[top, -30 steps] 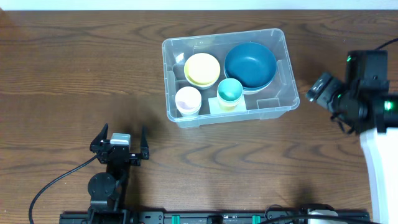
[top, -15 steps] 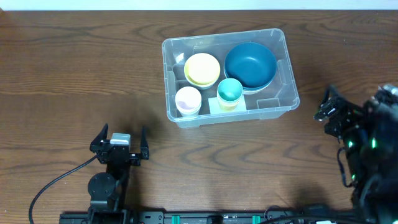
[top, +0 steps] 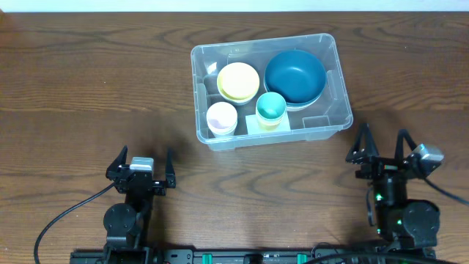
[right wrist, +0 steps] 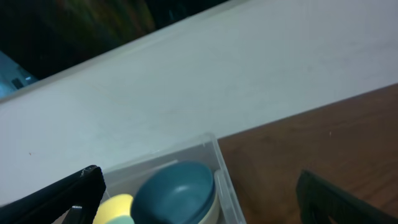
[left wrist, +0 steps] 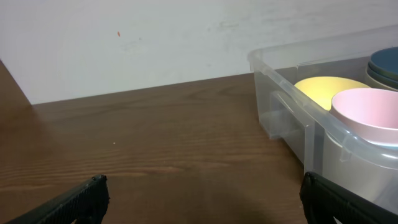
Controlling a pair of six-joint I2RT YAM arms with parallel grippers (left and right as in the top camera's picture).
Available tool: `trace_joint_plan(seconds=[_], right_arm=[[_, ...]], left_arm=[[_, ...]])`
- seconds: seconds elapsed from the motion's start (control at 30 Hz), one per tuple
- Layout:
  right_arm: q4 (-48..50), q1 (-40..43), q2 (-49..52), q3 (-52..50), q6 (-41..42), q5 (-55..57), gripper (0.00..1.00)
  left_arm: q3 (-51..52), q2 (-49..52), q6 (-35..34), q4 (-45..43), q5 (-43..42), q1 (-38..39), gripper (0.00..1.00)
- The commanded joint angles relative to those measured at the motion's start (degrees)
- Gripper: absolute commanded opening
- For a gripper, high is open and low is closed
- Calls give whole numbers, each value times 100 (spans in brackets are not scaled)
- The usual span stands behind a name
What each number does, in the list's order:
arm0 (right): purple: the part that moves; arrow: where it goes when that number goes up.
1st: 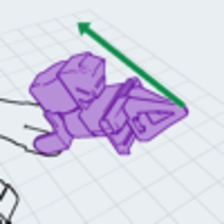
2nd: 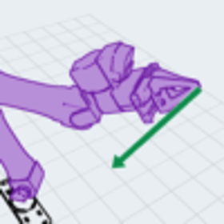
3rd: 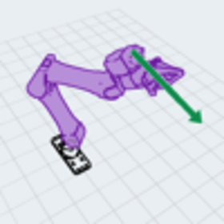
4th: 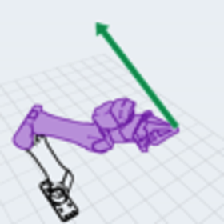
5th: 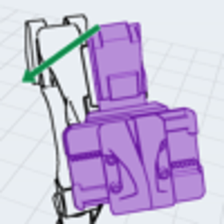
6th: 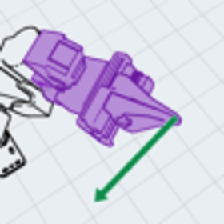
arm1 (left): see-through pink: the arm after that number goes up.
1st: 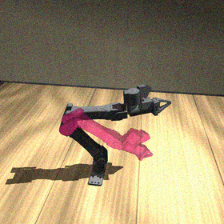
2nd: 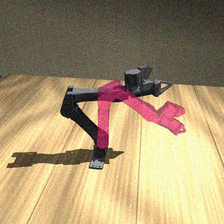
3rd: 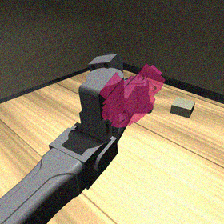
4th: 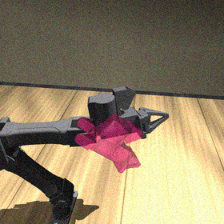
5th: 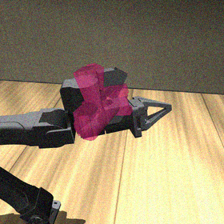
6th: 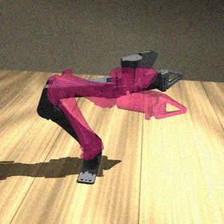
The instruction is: Pack container
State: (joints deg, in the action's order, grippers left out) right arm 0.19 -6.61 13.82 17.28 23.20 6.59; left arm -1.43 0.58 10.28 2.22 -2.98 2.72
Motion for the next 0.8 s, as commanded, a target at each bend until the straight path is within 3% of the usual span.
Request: trace_joint_plan(seconds=[0.0, 0.5, 0.77], right_arm=[[94, 28, -461, -442, -142, -111, 99], [87, 457, -1355, -1521, -358, -258, 99], [-81, 457, -1355, -1698, -1805, -654, 99]], left_arm=[[120, -35, -70, 177, 79, -24, 98], [120, -35, -70, 177, 79, -24, 98], [120, -35, -70, 177, 79, -24, 98]])
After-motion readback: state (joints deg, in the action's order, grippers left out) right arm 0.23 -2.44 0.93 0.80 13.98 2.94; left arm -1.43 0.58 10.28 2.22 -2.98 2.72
